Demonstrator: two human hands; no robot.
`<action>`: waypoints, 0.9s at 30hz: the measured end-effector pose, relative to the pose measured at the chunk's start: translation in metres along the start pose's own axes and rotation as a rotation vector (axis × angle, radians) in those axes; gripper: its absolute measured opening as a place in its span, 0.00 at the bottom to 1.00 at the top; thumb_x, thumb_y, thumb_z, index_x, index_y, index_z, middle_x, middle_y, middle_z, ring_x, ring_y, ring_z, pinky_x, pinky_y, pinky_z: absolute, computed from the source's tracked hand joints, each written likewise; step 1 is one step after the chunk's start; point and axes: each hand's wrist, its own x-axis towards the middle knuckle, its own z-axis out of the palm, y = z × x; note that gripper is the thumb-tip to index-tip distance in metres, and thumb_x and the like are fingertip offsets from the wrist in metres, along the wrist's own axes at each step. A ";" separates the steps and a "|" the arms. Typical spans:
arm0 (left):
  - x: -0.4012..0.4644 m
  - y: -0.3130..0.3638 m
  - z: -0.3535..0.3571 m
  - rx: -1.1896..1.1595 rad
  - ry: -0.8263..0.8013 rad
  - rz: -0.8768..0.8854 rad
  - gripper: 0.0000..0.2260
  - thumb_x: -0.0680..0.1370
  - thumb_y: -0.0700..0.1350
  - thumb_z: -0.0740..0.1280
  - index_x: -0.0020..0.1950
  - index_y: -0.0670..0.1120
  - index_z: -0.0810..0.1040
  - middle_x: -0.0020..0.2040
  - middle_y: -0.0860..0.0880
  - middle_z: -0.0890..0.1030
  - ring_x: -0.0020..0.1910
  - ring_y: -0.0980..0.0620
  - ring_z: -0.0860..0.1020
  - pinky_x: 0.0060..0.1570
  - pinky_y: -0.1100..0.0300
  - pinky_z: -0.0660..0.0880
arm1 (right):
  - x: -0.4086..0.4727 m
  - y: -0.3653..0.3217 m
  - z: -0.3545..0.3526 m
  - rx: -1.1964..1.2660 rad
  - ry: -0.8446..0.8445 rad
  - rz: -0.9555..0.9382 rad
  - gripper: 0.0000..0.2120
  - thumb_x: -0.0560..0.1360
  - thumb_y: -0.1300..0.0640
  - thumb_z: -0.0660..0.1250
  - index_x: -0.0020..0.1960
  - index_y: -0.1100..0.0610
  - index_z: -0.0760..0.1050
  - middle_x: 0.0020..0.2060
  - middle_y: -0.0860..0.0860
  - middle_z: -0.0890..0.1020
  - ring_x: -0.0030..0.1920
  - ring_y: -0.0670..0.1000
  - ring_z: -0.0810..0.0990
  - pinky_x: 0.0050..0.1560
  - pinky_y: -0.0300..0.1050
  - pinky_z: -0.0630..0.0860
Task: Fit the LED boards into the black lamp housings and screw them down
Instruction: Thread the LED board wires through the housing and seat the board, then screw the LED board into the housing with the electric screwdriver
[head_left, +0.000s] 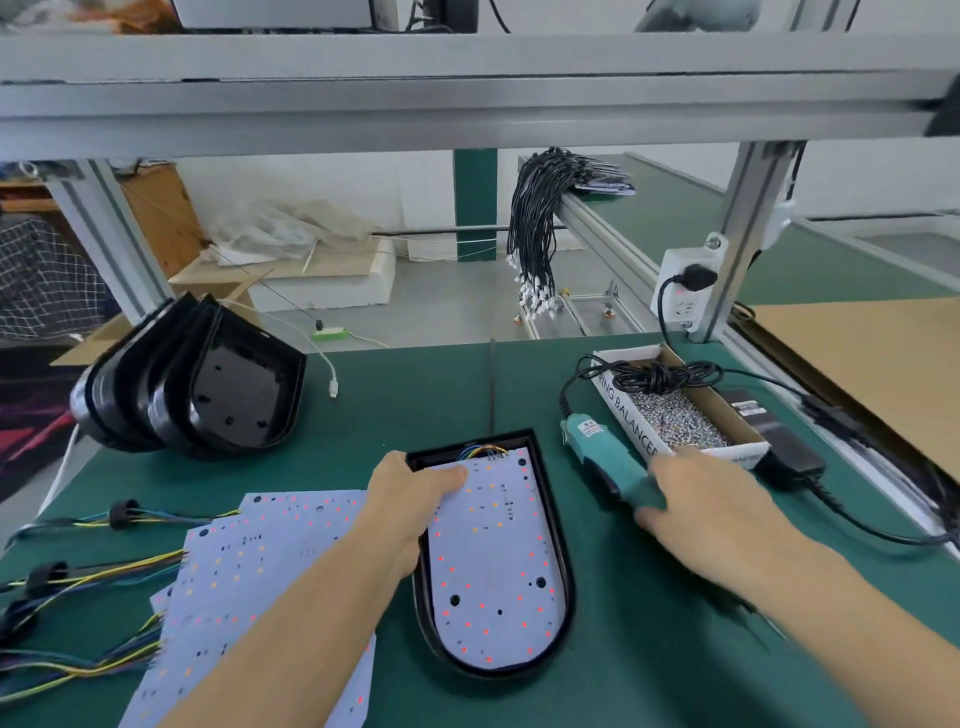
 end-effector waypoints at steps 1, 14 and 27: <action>-0.001 -0.001 -0.001 0.028 -0.023 0.032 0.13 0.70 0.37 0.74 0.51 0.34 0.78 0.43 0.40 0.80 0.39 0.44 0.76 0.42 0.53 0.75 | -0.009 0.007 0.003 -0.030 -0.052 0.036 0.13 0.75 0.46 0.66 0.50 0.54 0.69 0.52 0.52 0.77 0.55 0.56 0.77 0.43 0.45 0.69; -0.006 -0.016 0.016 0.072 0.075 0.199 0.25 0.69 0.38 0.76 0.62 0.48 0.71 0.48 0.52 0.80 0.42 0.54 0.79 0.39 0.59 0.74 | 0.010 0.019 -0.007 1.279 -0.422 0.121 0.05 0.72 0.66 0.65 0.45 0.61 0.69 0.26 0.54 0.76 0.26 0.50 0.74 0.26 0.40 0.71; -0.006 -0.004 0.032 0.781 0.221 0.297 0.25 0.70 0.46 0.69 0.65 0.62 0.72 0.54 0.50 0.70 0.60 0.49 0.66 0.60 0.53 0.59 | 0.011 0.115 -0.057 1.770 0.580 -0.229 0.12 0.73 0.68 0.64 0.44 0.50 0.73 0.34 0.44 0.80 0.35 0.45 0.82 0.38 0.38 0.79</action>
